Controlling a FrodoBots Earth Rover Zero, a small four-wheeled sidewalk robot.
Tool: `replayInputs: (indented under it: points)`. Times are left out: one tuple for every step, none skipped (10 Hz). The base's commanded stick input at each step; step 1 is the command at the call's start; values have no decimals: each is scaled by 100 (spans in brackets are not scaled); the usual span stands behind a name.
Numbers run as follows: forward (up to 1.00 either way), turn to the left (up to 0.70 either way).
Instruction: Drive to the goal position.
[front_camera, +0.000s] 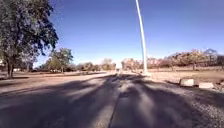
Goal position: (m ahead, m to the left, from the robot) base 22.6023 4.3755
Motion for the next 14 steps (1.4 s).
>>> replayInputs:
  points:
    - [50,0]
    - [50,0]
    - [50,0]
    - [50,0]
    - [50,0]
    - [50,0]
    - [50,0]
    - [50,0]
    - [50,0]
    - [50,0]
    - [50,0]
    - [50,0]
    - [50,0]
    - [50,0]
